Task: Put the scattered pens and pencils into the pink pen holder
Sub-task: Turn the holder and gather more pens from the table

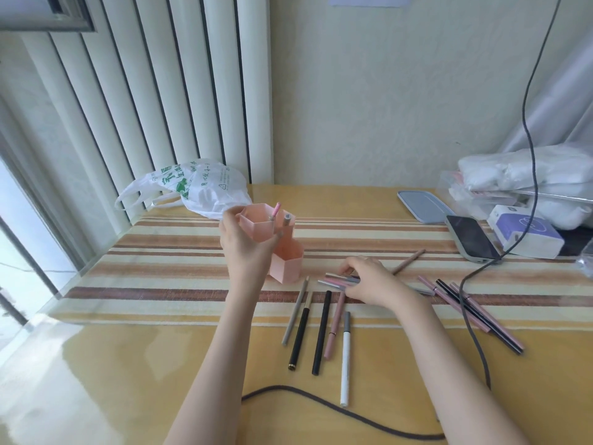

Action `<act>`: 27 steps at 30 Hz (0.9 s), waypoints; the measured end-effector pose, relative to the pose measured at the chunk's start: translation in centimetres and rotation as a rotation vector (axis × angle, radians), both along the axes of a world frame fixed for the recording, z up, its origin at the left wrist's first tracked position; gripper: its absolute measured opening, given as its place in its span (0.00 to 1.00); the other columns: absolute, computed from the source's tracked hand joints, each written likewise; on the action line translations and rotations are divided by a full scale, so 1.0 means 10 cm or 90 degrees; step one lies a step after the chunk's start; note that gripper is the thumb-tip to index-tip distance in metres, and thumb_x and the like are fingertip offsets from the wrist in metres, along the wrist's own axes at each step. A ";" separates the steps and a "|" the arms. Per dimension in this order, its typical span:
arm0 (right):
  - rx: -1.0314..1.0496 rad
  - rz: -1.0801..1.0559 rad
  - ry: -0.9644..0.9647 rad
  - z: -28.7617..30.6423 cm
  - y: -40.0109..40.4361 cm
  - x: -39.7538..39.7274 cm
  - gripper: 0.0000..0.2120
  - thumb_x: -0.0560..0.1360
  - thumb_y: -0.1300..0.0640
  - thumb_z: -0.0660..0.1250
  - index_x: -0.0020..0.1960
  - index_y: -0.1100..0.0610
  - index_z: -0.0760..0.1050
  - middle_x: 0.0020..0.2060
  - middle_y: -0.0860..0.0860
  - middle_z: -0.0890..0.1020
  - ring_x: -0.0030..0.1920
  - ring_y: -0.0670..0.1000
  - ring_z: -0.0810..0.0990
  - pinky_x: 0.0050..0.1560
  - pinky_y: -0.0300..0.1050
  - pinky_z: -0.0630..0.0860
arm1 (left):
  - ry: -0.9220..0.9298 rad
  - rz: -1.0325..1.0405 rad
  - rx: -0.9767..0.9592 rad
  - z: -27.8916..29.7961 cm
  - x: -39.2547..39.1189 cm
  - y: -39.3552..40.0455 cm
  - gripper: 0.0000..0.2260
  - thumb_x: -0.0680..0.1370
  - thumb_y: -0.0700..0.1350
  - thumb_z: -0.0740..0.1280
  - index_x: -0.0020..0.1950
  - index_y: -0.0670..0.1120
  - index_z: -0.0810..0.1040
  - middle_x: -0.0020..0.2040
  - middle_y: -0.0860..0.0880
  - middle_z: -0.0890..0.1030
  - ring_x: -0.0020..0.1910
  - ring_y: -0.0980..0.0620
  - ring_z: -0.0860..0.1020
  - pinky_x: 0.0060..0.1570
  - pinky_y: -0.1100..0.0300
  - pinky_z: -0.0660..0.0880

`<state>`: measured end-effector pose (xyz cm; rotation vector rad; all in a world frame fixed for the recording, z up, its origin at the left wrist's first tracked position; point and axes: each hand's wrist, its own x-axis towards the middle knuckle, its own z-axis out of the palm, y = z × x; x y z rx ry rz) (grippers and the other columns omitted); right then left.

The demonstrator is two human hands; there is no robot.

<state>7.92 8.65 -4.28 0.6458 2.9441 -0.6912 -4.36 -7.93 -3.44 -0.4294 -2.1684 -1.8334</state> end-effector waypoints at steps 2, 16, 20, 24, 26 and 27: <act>0.028 0.003 0.025 -0.03 -0.03 0.01 0.18 0.75 0.59 0.65 0.64 0.52 0.71 0.63 0.51 0.73 0.66 0.53 0.67 0.63 0.52 0.70 | 0.007 0.013 -0.008 -0.02 0.03 -0.06 0.32 0.66 0.42 0.78 0.64 0.45 0.66 0.60 0.48 0.70 0.60 0.50 0.67 0.55 0.57 0.67; 0.167 0.000 -0.078 -0.04 0.05 -0.11 0.15 0.78 0.47 0.61 0.60 0.55 0.70 0.63 0.52 0.73 0.67 0.55 0.65 0.64 0.56 0.65 | -0.068 -0.116 -0.102 -0.06 0.19 -0.05 0.26 0.61 0.48 0.68 0.53 0.44 0.60 0.53 0.48 0.65 0.54 0.50 0.64 0.61 0.49 0.67; 0.213 0.015 -0.161 -0.02 0.08 -0.10 0.19 0.79 0.44 0.58 0.59 0.59 0.70 0.64 0.57 0.70 0.66 0.58 0.63 0.65 0.57 0.64 | -0.047 -0.140 -0.106 -0.10 0.28 0.05 0.25 0.65 0.44 0.72 0.52 0.44 0.60 0.52 0.48 0.64 0.54 0.51 0.63 0.59 0.53 0.65; 0.208 0.035 -0.179 0.03 0.08 -0.07 0.19 0.80 0.45 0.56 0.60 0.60 0.69 0.65 0.57 0.67 0.66 0.60 0.62 0.65 0.56 0.62 | -0.020 -0.131 -0.101 -0.13 0.34 0.14 0.25 0.66 0.45 0.72 0.55 0.43 0.61 0.52 0.49 0.63 0.55 0.52 0.62 0.62 0.53 0.64; 0.207 0.047 -0.164 0.00 0.09 -0.07 0.17 0.80 0.47 0.56 0.59 0.60 0.68 0.65 0.57 0.67 0.66 0.60 0.62 0.64 0.56 0.62 | -0.018 -0.120 -0.092 -0.15 0.35 0.16 0.27 0.68 0.43 0.73 0.60 0.39 0.62 0.54 0.49 0.63 0.57 0.49 0.63 0.61 0.55 0.63; 0.209 0.055 -0.157 -0.03 0.10 -0.07 0.15 0.81 0.48 0.55 0.58 0.60 0.68 0.64 0.57 0.68 0.65 0.59 0.62 0.64 0.56 0.63 | -0.015 -0.112 -0.090 -0.17 0.35 0.17 0.28 0.69 0.42 0.73 0.62 0.39 0.62 0.55 0.49 0.63 0.59 0.48 0.64 0.59 0.58 0.61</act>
